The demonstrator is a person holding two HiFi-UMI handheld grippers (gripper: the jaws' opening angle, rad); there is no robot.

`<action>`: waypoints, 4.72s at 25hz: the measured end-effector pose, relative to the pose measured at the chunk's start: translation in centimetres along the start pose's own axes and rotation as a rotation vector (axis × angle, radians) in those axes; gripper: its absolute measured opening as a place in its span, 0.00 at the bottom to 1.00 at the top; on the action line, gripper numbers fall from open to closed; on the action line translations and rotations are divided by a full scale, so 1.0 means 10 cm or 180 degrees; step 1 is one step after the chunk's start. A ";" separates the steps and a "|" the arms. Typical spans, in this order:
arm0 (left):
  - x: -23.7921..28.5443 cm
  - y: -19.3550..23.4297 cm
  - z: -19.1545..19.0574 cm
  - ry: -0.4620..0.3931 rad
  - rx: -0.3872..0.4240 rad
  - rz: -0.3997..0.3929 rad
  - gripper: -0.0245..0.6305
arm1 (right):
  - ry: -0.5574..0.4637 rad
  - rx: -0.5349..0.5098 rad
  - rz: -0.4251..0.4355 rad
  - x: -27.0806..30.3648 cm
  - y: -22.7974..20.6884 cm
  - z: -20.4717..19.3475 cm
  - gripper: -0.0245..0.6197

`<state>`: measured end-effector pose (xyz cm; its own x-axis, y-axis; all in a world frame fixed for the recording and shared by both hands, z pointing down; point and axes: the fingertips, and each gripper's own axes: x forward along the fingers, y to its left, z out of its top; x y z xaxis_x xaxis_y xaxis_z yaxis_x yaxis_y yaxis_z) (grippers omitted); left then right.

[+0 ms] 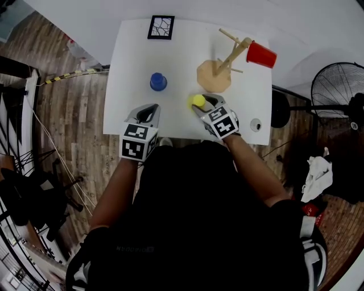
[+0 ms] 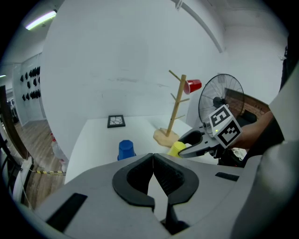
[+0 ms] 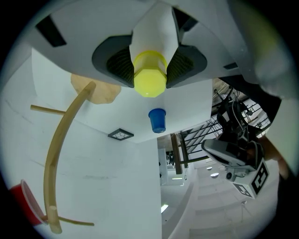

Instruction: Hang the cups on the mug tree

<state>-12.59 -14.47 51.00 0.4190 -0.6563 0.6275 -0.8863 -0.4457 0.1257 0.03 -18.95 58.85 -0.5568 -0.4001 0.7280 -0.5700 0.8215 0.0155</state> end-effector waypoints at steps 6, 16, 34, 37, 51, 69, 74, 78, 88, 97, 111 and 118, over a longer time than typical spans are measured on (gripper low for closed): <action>0.15 -0.19 0.14 -0.0013 0.0063 -0.0076 0.06 | -0.0266 0.0259 0.0053 -0.29 -0.16 0.08 0.37; 0.42 -0.49 0.37 -0.0008 0.0154 -0.0187 0.06 | -0.0857 0.1031 -0.0107 -0.89 -0.81 0.11 0.37; 0.64 -0.83 0.62 -0.0011 0.0247 -0.0152 0.06 | -0.1479 0.2061 -0.0495 -1.64 -1.95 -0.36 0.37; 0.64 -0.86 0.61 0.0005 0.0259 -0.0124 0.06 | -0.1633 0.2200 -0.0526 -1.74 -2.10 -0.37 0.37; 0.44 -0.77 0.50 -0.0024 0.0132 0.0077 0.06 | -0.1752 0.2124 -0.0219 -1.52 -2.01 0.00 0.37; 0.23 -0.53 0.41 -0.0066 0.0040 0.0180 0.06 | -0.1421 0.1986 -0.0250 -1.05 -1.93 0.04 0.37; 0.26 -0.47 0.45 -0.0080 0.0070 0.0146 0.06 | -0.1402 0.1891 -0.0393 -1.13 -1.90 0.00 0.37; 0.28 -0.45 0.55 -0.0175 0.0097 0.0101 0.06 | -0.1360 0.1513 -0.0609 -1.28 -1.81 0.03 0.37; 0.33 -0.47 0.68 -0.0266 0.0210 -0.0022 0.06 | -0.1456 0.1134 -0.0343 -1.46 -1.21 0.29 0.35; 0.32 -0.40 0.63 -0.0233 0.0225 -0.0038 0.06 | -0.1258 0.0890 -0.0054 -1.17 -0.68 0.32 0.34; 0.06 -0.02 0.35 -0.0197 0.0028 0.0149 0.06 | -0.1007 0.0513 0.0354 -0.58 -0.10 0.65 0.34; -0.15 0.26 0.20 -0.0215 -0.0100 0.0298 0.06 | -0.0927 0.0292 0.0465 -0.25 0.13 0.91 0.34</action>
<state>-15.11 -15.90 48.88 0.3456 -0.7341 0.5845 -0.9275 -0.3620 0.0937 -4.84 -20.61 50.78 -0.7783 -0.3909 0.4914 -0.5161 0.8440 -0.1460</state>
